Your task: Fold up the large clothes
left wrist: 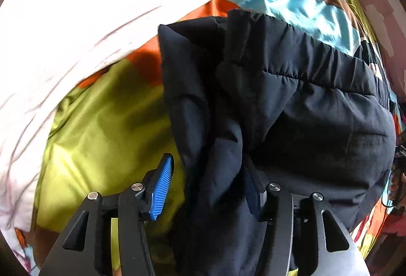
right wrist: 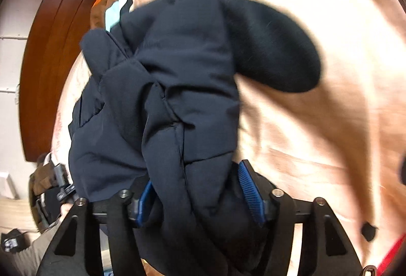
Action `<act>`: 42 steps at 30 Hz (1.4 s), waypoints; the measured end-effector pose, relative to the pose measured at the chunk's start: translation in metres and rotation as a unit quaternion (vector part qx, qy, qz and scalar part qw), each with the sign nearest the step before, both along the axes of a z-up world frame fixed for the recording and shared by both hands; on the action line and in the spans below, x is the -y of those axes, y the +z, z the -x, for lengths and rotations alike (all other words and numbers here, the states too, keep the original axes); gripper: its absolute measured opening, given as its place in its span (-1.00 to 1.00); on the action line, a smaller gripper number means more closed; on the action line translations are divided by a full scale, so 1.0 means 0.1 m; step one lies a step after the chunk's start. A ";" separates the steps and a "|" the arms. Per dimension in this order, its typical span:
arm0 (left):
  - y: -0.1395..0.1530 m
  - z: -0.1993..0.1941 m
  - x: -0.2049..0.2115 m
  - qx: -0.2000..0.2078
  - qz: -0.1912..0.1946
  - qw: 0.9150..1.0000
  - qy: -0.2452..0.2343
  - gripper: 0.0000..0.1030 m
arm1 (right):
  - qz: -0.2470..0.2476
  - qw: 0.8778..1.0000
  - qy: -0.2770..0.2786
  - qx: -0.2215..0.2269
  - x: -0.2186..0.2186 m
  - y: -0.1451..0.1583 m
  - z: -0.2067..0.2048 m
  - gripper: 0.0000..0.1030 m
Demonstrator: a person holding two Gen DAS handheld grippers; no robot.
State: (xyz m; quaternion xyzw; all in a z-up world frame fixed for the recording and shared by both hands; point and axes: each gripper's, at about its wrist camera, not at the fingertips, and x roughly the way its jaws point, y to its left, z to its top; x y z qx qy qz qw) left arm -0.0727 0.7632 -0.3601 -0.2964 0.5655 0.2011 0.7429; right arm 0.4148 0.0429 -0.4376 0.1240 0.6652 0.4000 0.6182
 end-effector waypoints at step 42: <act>3.13 0.98 3.16 0.080 -0.108 0.991 -0.016 0.52 | 0.042 0.963 0.095 0.250 0.37 3.24 3.29 0.74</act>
